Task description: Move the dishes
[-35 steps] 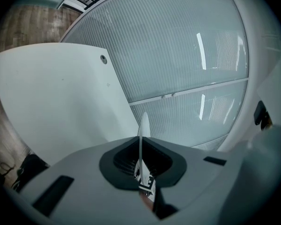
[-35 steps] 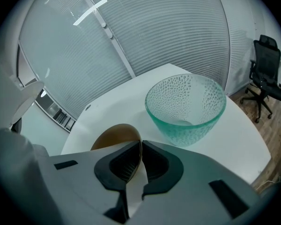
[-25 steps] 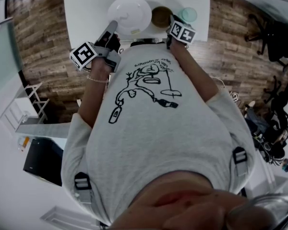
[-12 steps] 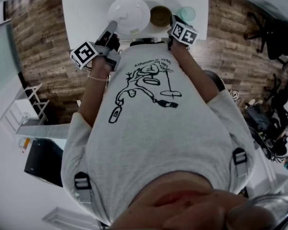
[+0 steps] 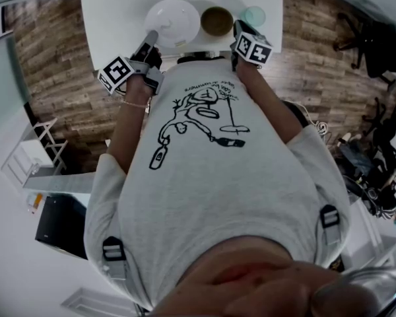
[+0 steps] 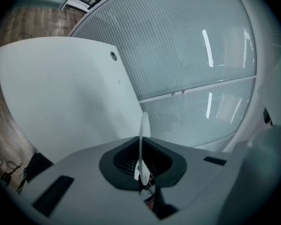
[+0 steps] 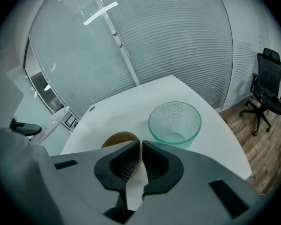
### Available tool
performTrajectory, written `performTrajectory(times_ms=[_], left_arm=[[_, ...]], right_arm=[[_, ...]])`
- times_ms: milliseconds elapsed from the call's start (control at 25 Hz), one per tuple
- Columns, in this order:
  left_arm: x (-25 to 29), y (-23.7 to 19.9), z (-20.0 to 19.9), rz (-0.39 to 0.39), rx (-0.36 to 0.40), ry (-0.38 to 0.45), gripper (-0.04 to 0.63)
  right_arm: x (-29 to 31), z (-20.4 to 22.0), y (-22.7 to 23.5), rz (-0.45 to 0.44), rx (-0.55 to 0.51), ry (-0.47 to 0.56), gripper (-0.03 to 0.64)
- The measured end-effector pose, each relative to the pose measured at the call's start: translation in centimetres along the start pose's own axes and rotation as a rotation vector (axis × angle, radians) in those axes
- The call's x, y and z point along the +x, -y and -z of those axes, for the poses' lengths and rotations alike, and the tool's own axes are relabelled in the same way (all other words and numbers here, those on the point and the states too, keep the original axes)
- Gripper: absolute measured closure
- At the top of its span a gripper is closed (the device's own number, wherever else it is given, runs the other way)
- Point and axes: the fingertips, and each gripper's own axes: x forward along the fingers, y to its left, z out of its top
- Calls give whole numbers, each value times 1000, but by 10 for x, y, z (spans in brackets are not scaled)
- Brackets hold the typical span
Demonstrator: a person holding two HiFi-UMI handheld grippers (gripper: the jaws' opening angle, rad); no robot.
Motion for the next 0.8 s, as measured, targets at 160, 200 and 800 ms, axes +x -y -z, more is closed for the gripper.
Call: performTrajectory(times_ms=[160, 200, 800], left_arm=[[3, -21, 0, -34, 17, -9, 584], [5, -26, 1, -41, 19, -12, 584], [16, -86, 10, -107, 14, -29, 584]], right_arm=[[-4, -4, -14, -43, -54, 4, 574], [-5, -6, -17, -56, -72, 8, 574], [-49, -45, -98, -252, -465, 195, 582]])
